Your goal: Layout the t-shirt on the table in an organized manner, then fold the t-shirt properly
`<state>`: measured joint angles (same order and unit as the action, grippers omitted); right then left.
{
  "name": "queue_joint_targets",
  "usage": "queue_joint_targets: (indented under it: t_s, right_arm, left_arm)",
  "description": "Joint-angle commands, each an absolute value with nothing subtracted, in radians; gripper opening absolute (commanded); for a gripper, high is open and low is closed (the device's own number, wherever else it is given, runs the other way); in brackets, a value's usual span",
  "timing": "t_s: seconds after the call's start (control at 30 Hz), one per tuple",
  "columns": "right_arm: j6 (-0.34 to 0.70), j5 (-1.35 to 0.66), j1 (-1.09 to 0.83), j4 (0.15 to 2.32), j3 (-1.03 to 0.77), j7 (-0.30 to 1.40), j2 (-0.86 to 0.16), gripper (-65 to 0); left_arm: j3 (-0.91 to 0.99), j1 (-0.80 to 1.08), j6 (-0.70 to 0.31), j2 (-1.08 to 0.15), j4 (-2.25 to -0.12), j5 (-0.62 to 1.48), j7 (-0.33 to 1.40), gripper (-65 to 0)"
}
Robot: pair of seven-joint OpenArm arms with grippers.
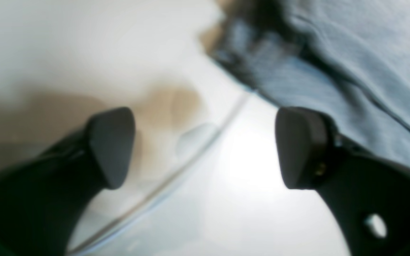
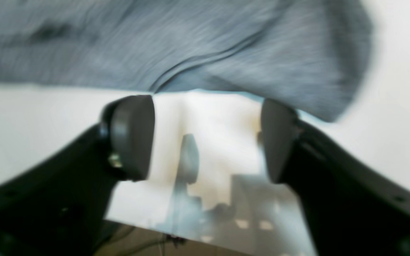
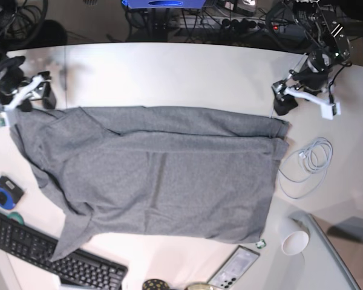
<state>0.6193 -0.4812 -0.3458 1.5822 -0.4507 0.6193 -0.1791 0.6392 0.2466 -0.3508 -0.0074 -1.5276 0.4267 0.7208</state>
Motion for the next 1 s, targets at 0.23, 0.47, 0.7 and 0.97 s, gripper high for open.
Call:
queue_joint_targets:
  t_s: [0.23,0.47,0.7,0.97]
  right_arm:
    - [0.656,-0.503,-0.232,1.554,-0.186,0.596,-0.186,-63.5]
    - [0.59,-0.503,-0.03,1.251,-0.15,0.588,-0.229,-64.4]
    - [0.59,-0.503,0.05,1.036,-0.145,0.538,-0.294,-64.4]
    - [0.588,-0.503,0.053,0.946,-0.15,0.53,-0.308,-64.4]
  left_arm:
    - [0.449,0.246,-0.358,-0.015,-1.586,0.438,0.694,-65.0]
    - [0.36,0.186,-0.331,-0.013,-1.572,0.437,0.693,-65.0]
    - [0.245,0.179,-0.271,-0.016,-1.504,0.429,0.661,-65.0]
    - [0.311,0.202,-0.234,-0.016,-1.374,0.15,0.519,-65.0]
